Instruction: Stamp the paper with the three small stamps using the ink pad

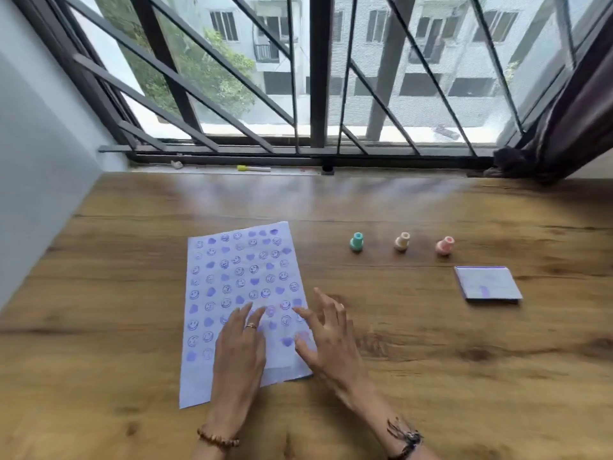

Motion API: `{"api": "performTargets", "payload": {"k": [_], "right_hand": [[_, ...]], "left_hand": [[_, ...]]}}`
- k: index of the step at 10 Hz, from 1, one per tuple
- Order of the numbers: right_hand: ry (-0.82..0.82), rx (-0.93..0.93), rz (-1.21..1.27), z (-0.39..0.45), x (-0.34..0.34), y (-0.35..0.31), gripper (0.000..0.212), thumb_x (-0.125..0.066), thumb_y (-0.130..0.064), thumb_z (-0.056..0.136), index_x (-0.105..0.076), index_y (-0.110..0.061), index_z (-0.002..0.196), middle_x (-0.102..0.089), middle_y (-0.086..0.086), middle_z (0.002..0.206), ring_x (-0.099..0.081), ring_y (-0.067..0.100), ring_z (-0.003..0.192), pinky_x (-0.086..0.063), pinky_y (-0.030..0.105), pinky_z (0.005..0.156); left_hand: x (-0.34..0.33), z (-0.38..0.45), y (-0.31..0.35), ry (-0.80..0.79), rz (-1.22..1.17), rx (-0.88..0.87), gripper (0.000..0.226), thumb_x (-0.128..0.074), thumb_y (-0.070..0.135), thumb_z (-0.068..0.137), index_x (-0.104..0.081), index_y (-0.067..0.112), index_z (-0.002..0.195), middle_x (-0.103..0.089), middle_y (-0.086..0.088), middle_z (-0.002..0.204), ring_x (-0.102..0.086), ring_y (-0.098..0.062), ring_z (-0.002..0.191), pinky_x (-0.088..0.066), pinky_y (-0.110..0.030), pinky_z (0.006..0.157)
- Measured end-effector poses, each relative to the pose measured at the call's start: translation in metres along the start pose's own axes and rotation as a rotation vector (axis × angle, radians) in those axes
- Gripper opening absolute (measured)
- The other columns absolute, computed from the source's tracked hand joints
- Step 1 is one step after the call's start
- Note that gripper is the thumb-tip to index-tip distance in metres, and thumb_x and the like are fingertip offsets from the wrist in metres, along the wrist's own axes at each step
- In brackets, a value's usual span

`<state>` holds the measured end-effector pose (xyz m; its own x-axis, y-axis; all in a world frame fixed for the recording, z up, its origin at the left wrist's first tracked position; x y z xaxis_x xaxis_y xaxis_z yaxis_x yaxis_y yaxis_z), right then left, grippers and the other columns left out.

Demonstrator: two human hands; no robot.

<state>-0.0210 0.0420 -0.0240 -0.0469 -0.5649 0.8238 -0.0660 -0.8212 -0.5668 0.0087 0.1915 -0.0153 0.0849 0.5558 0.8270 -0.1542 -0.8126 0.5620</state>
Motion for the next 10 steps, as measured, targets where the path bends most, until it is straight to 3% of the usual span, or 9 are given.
{"api": "performTargets", "payload": {"k": [1, 2, 3, 4, 7, 8, 9, 10], "right_hand": [[0.005, 0.004, -0.088, 0.003, -0.012, -0.014, 0.048, -0.059, -0.041, 0.079, -0.055, -0.024, 0.124, -0.038, 0.014, 0.146, -0.034, 0.03, 0.135, -0.015, 0.053, 0.114], [0.026, -0.059, -0.107, 0.005, -0.018, -0.009, 0.051, -0.052, -0.049, 0.083, -0.047, -0.031, 0.131, -0.027, 0.01, 0.152, -0.023, 0.026, 0.14, -0.002, 0.045, 0.117], [0.045, -0.13, -0.127, 0.004, -0.015, -0.003, 0.052, -0.051, -0.05, 0.085, -0.043, -0.033, 0.134, -0.026, 0.011, 0.152, -0.022, 0.027, 0.14, -0.002, 0.042, 0.117], [0.067, -0.201, -0.153, 0.002, -0.012, 0.003, 0.053, -0.048, -0.051, 0.086, -0.039, -0.035, 0.136, -0.022, 0.01, 0.153, -0.019, 0.026, 0.141, -0.001, 0.04, 0.118], [0.106, -0.303, -0.15, -0.008, -0.015, 0.002, 0.053, -0.047, -0.049, 0.087, -0.034, -0.037, 0.138, -0.02, 0.005, 0.154, -0.015, 0.022, 0.142, 0.002, 0.037, 0.118], [0.11, -0.274, -0.132, -0.007, -0.013, -0.002, 0.053, -0.045, -0.044, 0.09, -0.032, -0.031, 0.14, -0.012, 0.002, 0.157, -0.009, 0.02, 0.145, 0.004, 0.035, 0.117], [0.122, -0.171, -0.176, 0.011, -0.003, -0.011, 0.054, -0.037, -0.041, 0.094, -0.019, -0.03, 0.144, 0.01, -0.008, 0.154, 0.011, 0.012, 0.144, 0.014, 0.03, 0.115], [0.21, -0.058, -0.226, 0.049, 0.025, -0.033, 0.057, -0.038, -0.037, 0.095, -0.013, -0.028, 0.146, 0.015, -0.009, 0.15, 0.017, 0.011, 0.141, 0.013, 0.03, 0.115]], "left_hand": [[0.018, -0.006, -0.033, 0.007, 0.143, 0.086, 0.072, -0.012, 0.064, 0.087, -0.049, 0.02, 0.13, -0.047, -0.008, 0.142, -0.034, -0.032, 0.136, -0.031, -0.051, 0.108], [0.013, 0.0, -0.045, -0.12, 0.157, 0.052, 0.103, 0.014, 0.083, 0.062, -0.031, 0.031, 0.139, -0.03, 0.004, 0.151, -0.017, -0.023, 0.143, -0.015, -0.046, 0.115], [0.004, 0.015, -0.043, -0.168, 0.135, -0.017, 0.062, -0.022, 0.065, 0.086, -0.021, 0.036, 0.14, -0.019, 0.008, 0.154, -0.007, -0.018, 0.145, -0.005, -0.042, 0.117], [-0.004, 0.024, -0.039, -0.201, 0.131, -0.055, 0.057, -0.043, 0.048, 0.09, -0.018, 0.037, 0.14, -0.016, 0.009, 0.155, -0.003, -0.018, 0.145, -0.001, -0.041, 0.117], [-0.011, 0.031, -0.04, -0.259, 0.129, -0.124, 0.057, -0.039, 0.051, 0.09, -0.016, 0.038, 0.141, -0.01, 0.012, 0.156, 0.002, -0.016, 0.145, 0.002, -0.04, 0.117], [-0.005, 0.031, -0.036, -0.244, 0.094, -0.151, 0.054, -0.034, 0.052, 0.091, -0.018, 0.037, 0.141, -0.011, 0.01, 0.156, 0.002, -0.014, 0.145, 0.009, -0.037, 0.115], [0.008, 0.046, -0.019, -0.159, 0.06, -0.259, 0.063, -0.005, 0.059, 0.084, -0.019, 0.034, 0.141, -0.011, 0.008, 0.156, 0.009, -0.006, 0.142, 0.017, -0.031, 0.113], [0.03, 0.077, 0.016, -0.061, 0.09, -0.411, 0.059, -0.004, 0.052, 0.089, -0.015, 0.031, 0.142, -0.005, 0.005, 0.155, 0.019, -0.003, 0.139, 0.023, -0.029, 0.11]]}}
Point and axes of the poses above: each hand's wrist, its own z-axis towards the middle knuckle, its own x-axis out of the back of the hand, y = z × x, the point moved 4 cm from there along z, towards the middle knuckle
